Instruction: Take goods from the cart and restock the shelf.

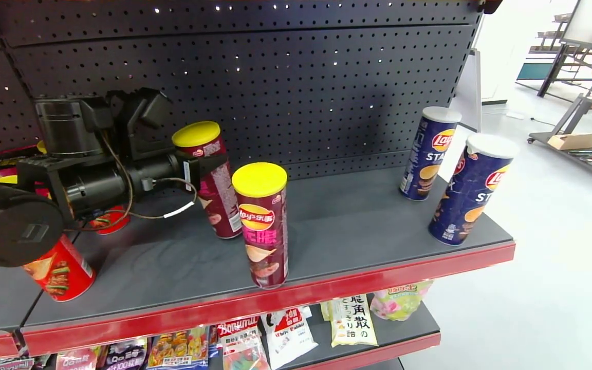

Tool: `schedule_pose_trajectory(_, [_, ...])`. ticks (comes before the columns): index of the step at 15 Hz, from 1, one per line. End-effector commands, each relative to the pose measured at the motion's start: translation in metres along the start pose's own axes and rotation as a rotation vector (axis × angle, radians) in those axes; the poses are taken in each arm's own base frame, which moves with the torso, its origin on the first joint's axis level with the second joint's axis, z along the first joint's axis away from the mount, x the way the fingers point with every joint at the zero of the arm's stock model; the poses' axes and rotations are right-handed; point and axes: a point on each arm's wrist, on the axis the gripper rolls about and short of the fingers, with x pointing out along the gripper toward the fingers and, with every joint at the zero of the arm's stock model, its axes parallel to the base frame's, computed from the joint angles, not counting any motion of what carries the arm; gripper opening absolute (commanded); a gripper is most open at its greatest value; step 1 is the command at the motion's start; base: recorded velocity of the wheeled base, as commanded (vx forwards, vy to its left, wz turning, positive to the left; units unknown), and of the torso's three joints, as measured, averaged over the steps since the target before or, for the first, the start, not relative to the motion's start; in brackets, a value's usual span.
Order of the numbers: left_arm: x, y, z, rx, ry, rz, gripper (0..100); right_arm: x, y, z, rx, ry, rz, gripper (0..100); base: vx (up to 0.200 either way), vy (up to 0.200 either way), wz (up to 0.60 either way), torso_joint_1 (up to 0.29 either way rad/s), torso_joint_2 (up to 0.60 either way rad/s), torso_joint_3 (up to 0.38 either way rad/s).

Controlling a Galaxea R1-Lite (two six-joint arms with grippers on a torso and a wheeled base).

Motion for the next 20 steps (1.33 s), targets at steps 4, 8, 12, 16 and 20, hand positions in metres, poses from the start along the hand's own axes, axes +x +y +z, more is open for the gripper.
schedule_pose_trajectory(4, [0.022, -0.008, 0.0, 0.006, -0.001, -0.041, 0, 0.0, 0.0, 0.0, 0.0, 0.003, 0.001, 100, 0.0, 0.0, 0.0, 0.0, 0.0, 0.0])
schedule_pose_trajectory(8, [0.033, -0.01, 0.006, 0.014, -0.017, -0.052, 0, 0.0, 0.0, 0.0, 0.0, 0.003, 0.001, 100, 0.0, 0.0, 0.0, 0.0, 0.0, 0.0])
schedule_pose_trajectory(12, [0.041, -0.008, 0.002, 0.012, -0.01, -0.057, 0, 0.0, 0.0, 0.0, 0.0, 0.003, 0.001, 100, 0.0, 0.0, 0.0, 0.0, 0.0, 0.0])
schedule_pose_trajectory(16, [0.049, -0.007, -0.004, 0.023, 0.006, -0.075, 0, 0.0, 0.0, 0.0, 0.0, 0.004, 0.001, 100, 0.0, 0.0, 0.0, 0.0, 0.0, 0.0])
schedule_pose_trajectory(20, [0.055, -0.011, -0.007, 0.032, 0.02, -0.091, 0, 0.0, 0.0, 0.0, 0.0, 0.003, 0.001, 100, 0.0, 0.0, 0.0, 0.0, 0.0, 0.0])
